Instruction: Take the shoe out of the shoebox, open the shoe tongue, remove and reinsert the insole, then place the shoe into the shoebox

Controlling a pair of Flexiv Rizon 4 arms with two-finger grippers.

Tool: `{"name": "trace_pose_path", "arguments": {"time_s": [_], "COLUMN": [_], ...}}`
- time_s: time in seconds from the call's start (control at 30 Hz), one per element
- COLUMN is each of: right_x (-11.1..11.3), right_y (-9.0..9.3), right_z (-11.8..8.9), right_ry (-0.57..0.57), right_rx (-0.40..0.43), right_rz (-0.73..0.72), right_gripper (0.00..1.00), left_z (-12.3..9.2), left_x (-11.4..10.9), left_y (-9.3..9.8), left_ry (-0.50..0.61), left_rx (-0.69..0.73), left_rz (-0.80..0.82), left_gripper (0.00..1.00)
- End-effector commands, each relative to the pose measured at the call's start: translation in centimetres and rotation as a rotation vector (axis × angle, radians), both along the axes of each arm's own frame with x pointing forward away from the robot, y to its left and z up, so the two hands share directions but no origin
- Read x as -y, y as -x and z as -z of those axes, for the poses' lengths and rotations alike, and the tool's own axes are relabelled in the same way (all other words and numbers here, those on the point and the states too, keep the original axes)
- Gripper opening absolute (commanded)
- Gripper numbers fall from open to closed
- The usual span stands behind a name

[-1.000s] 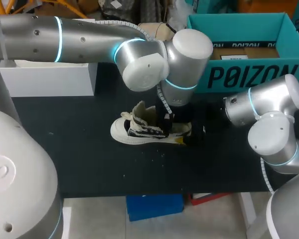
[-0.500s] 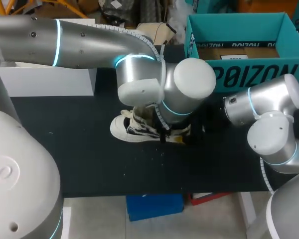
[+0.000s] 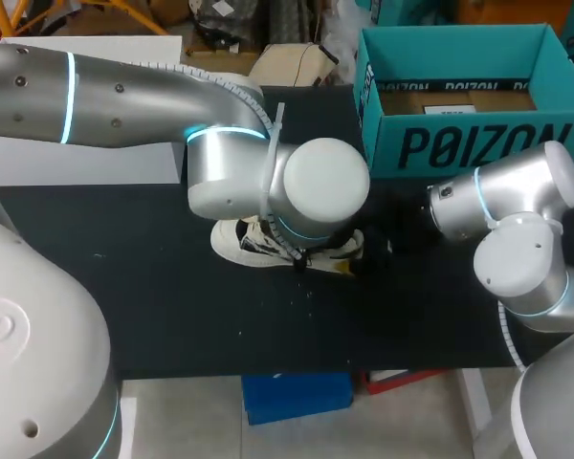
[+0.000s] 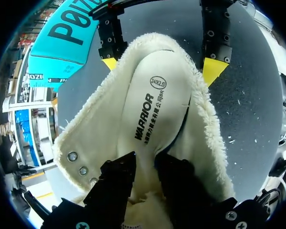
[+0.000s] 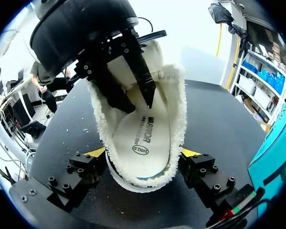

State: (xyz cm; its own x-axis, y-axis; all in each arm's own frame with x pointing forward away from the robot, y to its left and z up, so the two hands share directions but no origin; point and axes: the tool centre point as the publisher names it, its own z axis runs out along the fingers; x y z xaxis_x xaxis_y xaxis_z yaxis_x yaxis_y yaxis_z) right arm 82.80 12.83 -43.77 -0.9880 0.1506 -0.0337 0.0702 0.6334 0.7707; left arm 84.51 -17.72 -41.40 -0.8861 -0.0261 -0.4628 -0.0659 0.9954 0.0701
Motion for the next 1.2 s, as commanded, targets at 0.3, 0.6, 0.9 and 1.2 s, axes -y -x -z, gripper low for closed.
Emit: {"name": "trace_pose_path", "arguments": {"time_s": [0.3, 0.6, 0.9, 1.2], "right_x": [0.4, 0.4, 0.4, 0.4], "right_y": [0.2, 0.2, 0.2, 0.2], "right_z": [0.4, 0.4, 0.4, 0.4], "right_ry": [0.002, 0.002, 0.002, 0.002], "right_rx": [-0.002, -0.002, -0.002, -0.002], "right_rz": [0.001, 0.001, 0.001, 0.001], "right_gripper": [0.0, 0.0, 0.0, 0.0], "left_z": [3.2, 1.7, 0.5, -1.8], "left_x": [-1.4, -0.2, 1.2, 1.6], "left_y": [-2.6, -2.0, -0.9, -0.2], "left_ry": [0.064, 0.195, 0.329, 0.43], "left_rx": [-0.058, -0.212, -0.374, -0.437], "left_rz": [0.063, 0.143, 0.205, 0.224], "left_gripper": [0.0, 0.0, 0.0, 0.0]}}
